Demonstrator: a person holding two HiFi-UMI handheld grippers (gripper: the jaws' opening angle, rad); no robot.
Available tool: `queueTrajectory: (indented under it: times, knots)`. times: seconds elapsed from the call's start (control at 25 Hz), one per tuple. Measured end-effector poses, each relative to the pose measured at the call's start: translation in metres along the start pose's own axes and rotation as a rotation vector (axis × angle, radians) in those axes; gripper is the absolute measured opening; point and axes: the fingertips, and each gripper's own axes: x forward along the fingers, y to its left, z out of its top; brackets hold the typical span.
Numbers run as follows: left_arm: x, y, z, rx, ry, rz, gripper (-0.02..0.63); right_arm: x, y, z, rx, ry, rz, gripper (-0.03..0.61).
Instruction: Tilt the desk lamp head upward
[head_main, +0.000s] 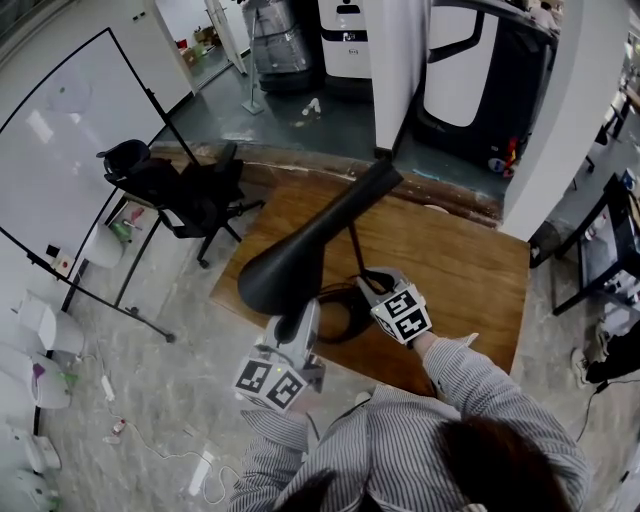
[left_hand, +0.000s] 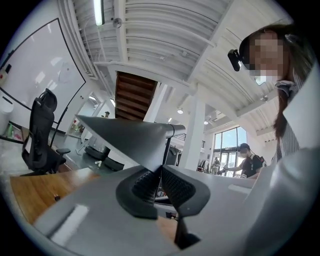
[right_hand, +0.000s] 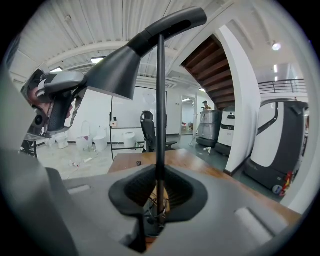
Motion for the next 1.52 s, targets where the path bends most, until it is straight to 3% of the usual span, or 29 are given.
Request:
queueTrajectory:
  times: [0.56,0.92,1.52]
  knots:
    - [-0.013,0.009,0.06,0.119,-0.022,0.061,0.025,-0.002,0.002,0.0,-0.034,-0.02,-0.032,0.048]
    - [-0.017,0.006,0.098,0.224,-0.043,0.056,0.028,0.0,0.002,-0.001,-0.042,-0.03,-0.05,0.048]
    - [-0.013,0.006,0.136,0.314,-0.052,0.044,0.035,-0.002,0.009,0.001,-0.032,-0.033,-0.097,0.048]
